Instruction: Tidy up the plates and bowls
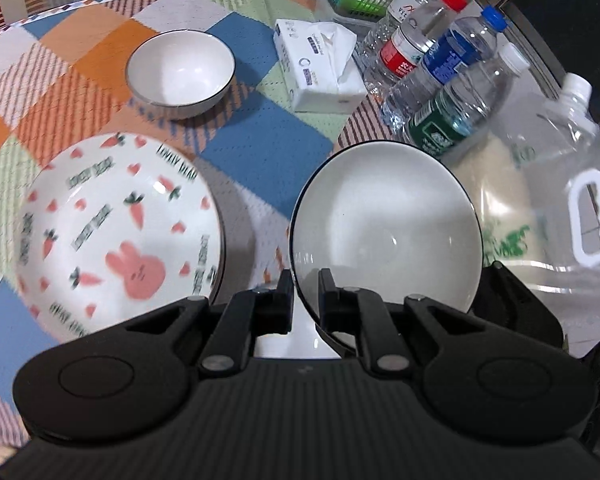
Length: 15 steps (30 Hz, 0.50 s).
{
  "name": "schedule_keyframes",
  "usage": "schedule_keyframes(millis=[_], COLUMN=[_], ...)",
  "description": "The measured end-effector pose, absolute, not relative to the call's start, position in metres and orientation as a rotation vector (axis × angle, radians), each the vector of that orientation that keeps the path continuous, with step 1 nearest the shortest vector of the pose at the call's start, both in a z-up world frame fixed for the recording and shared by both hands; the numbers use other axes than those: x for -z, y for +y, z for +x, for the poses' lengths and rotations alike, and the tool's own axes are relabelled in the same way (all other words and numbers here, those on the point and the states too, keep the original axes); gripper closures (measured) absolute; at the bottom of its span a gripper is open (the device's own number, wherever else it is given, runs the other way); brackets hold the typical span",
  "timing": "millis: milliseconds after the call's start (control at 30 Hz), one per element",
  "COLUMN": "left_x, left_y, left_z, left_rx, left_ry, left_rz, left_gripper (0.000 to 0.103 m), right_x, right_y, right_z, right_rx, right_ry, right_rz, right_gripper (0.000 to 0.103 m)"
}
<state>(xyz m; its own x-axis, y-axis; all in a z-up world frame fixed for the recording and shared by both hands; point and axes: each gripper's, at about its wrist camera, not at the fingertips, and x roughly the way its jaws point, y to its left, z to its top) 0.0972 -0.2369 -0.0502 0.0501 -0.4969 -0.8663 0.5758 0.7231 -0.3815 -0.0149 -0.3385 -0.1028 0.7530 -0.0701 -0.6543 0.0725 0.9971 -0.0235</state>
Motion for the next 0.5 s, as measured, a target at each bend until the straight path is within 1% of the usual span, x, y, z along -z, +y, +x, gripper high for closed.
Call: schedule_keyframes(millis=[167, 500], left_x=[0.053, 0.069], left_y=[-0.22, -0.203], left_z=[0.085, 0.07], left_rx=[0.812, 0.768], left_ry=[1.313, 1.353], left_rz=[0.078, 0.142], left_gripper=[0.092, 0.092], right_x=[0.099, 0.117], right_y=[-0.324, -0.303], right_z=[-0.033, -0.05], right_rx=[0.017, -0.059], right_ry=[0.698, 0.735], right_rz=[-0.023, -0.047], right_gripper=[0.019, 0.019])
